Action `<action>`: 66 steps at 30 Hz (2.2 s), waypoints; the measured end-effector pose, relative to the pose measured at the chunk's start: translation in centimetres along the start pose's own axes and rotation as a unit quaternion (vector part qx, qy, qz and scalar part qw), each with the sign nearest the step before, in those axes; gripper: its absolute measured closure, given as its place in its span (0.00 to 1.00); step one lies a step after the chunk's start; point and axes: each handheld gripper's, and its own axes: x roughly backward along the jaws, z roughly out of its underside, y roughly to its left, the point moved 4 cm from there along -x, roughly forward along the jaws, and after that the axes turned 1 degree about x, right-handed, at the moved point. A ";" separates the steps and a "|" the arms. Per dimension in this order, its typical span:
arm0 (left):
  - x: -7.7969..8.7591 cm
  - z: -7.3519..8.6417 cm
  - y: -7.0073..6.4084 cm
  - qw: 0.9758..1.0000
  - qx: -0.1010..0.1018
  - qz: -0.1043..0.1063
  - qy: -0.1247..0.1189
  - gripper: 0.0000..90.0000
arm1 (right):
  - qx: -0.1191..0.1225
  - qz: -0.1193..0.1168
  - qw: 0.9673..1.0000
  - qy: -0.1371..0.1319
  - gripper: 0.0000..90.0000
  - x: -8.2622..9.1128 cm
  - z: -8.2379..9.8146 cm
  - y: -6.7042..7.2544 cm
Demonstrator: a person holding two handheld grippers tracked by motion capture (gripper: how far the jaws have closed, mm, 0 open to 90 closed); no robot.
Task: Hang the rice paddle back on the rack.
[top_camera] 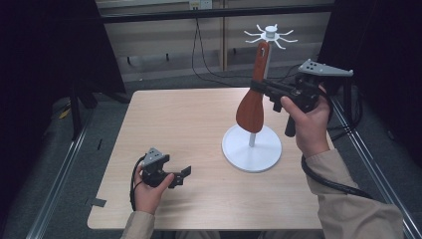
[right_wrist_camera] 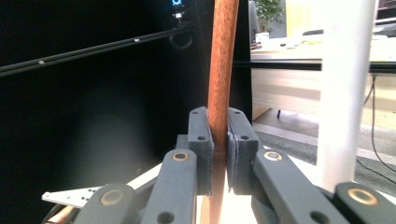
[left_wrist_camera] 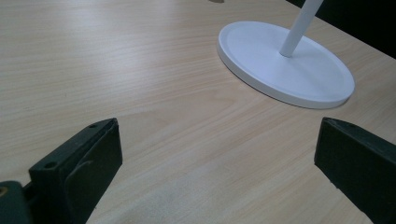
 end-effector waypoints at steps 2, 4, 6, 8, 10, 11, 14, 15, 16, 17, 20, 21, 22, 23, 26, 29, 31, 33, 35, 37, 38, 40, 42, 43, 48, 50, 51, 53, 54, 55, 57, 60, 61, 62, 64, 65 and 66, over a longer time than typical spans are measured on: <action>0.0 0.0 0.0 1.000 0.000 0.000 0.000 0.01 | -0.002 0.000 1.000 0.000 0.92 0.0 0.1 -0.1; 0.0 0.0 0.0 1.000 0.000 -0.001 0.000 0.01 | -0.001 0.004 1.000 -0.002 0.92 0.0 0.1 -0.3; 0.0 0.0 0.0 1.000 -0.001 -0.001 0.000 0.01 | -0.003 0.003 1.000 -0.003 0.92 0.0 0.2 -0.4; 0.0 0.0 0.0 1.000 -0.001 0.000 0.000 0.01 | -0.007 0.000 1.000 -0.003 0.89 0.0 0.2 -0.4; 0.1 0.0 0.1 1.000 -0.004 -0.001 0.001 0.01 | -0.009 0.001 1.000 -0.005 0.81 0.0 0.2 -0.4; 0.1 0.0 0.1 1.000 -0.004 -0.002 0.001 0.01 | -0.005 0.005 1.000 -0.002 0.75 -0.1 0.3 -0.4; 0.1 0.0 0.1 1.000 -0.004 -0.002 0.001 0.01 | -0.010 0.006 1.000 -0.005 0.68 -0.1 0.4 -0.4; 0.1 0.0 0.1 1.000 -0.004 -0.001 0.001 0.01 | -0.008 0.011 1.000 -0.004 0.66 -0.1 0.4 -0.5; 0.1 0.0 0.1 1.000 -0.004 -0.001 0.001 0.01 | -0.009 0.010 1.000 -0.005 0.65 -0.1 0.4 -0.5; 0.1 0.0 0.1 1.000 -0.005 -0.001 0.002 0.01 | -0.008 0.011 1.000 -0.003 0.62 -0.2 0.4 -0.5; 0.1 0.0 0.1 1.000 -0.007 -0.001 0.003 0.01 | -0.008 0.019 1.000 -0.002 0.56 -0.2 0.5 -0.5; 0.1 0.0 0.1 1.000 -0.007 -0.002 0.002 0.01 | -0.008 0.020 1.000 0.000 0.55 -0.2 0.5 -0.5; 0.1 0.0 0.1 1.000 -0.005 -0.002 0.002 0.01 | -0.007 0.022 1.000 0.000 0.53 -0.2 0.6 -0.5; 0.1 0.0 0.1 1.000 -0.005 -0.002 0.002 0.01 | -0.006 0.025 1.000 -0.001 0.51 -0.1 0.6 -0.5; 0.1 -0.1 0.1 1.000 -0.003 -0.002 -0.001 0.01 | -0.008 0.032 0.999 0.001 0.47 0.0 0.8 -0.7; 0.1 -0.1 0.0 1.000 -0.004 -0.003 0.000 0.01 | -0.009 0.038 0.999 0.006 0.42 0.3 1.2 -0.8; 0.2 -0.1 0.0 1.000 -0.008 -0.002 0.000 0.01 | -0.009 0.039 0.999 0.007 0.40 0.4 1.3 -0.9; 0.2 -0.1 0.0 1.000 -0.010 -0.003 0.000 0.01 | -0.006 0.043 0.999 0.008 0.36 0.6 1.5 -0.9; 0.2 -0.1 -0.1 1.000 -0.010 -0.003 -0.001 0.01 | -0.001 0.045 0.999 0.009 0.33 0.8 1.6 -0.9; 0.2 -0.1 -0.1 1.000 -0.010 -0.003 -0.001 0.01 | -0.002 0.045 0.999 0.010 0.32 0.9 1.7 -0.8; 0.1 -0.1 -0.1 1.000 -0.010 -0.003 -0.001 0.01 | -0.002 0.047 0.999 0.011 0.29 1.1 1.9 -0.9; 0.1 0.0 -0.2 1.000 -0.012 -0.001 0.002 0.01 | -0.002 0.050 0.999 0.014 0.27 1.2 2.1 -0.9; 0.1 0.0 -0.2 1.000 -0.012 -0.001 0.002 0.01 | 0.004 0.050 0.999 0.015 0.26 1.4 2.4 -1.0; 0.1 0.0 -0.2 1.000 -0.011 -0.002 0.002 0.01 | 0.004 0.055 0.998 0.016 0.25 1.6 2.5 -1.0; 0.1 0.1 -0.1 1.000 -0.011 -0.001 0.003 0.01 | 0.009 0.054 0.998 0.022 0.23 1.9 3.0 -1.0; 0.1 0.0 -0.2 1.000 -0.012 -0.001 0.002 0.01 | 0.010 0.054 0.998 0.024 0.22 2.1 3.3 -1.0; 0.1 0.0 -0.2 1.000 -0.012 -0.002 0.002 0.01 | 0.012 0.053 0.998 0.027 0.22 2.2 3.6 -0.9; 0.1 0.1 -0.2 1.000 -0.011 -0.002 0.002 0.01 | 0.013 0.051 0.998 0.032 0.21 2.4 3.9 -0.9; 0.1 0.1 -0.2 1.000 -0.011 -0.002 0.002 0.01 | 0.013 0.051 0.998 0.032 0.21 2.4 3.9 -0.9; 0.0 0.1 -0.2 1.000 -0.010 -0.001 0.003 0.01 | 0.014 0.052 0.998 0.036 0.20 2.5 4.2 -0.9; 0.0 0.1 -0.2 1.000 -0.010 -0.001 0.002 0.01 | 0.013 0.054 0.998 0.039 0.20 2.7 4.5 -0.9; 0.0 0.1 -0.3 1.000 -0.011 -0.001 0.003 0.01 | 0.012 0.052 0.998 0.045 0.19 2.8 5.0 -0.9; 0.0 0.1 -0.3 1.000 -0.011 -0.001 0.004 0.01 | 0.015 0.053 0.997 0.045 0.19 2.8 5.2 -1.0; 0.0 0.1 -0.3 1.000 -0.011 -0.001 0.004 0.01 | 0.015 0.053 0.997 0.045 0.19 2.8 5.2 -1.0; 0.1 0.1 -0.3 1.000 -0.012 -0.002 0.004 0.01 | 0.014 0.052 0.997 0.047 0.19 3.0 5.5 -1.0; 0.1 0.1 -0.2 1.000 -0.014 -0.003 0.004 0.01 | 0.017 0.052 0.997 0.048 0.19 3.1 5.8 -1.0; 0.1 0.1 -0.2 1.000 -0.014 -0.003 0.004 0.01 | 0.017 0.052 0.997 0.053 0.19 3.2 6.0 -0.9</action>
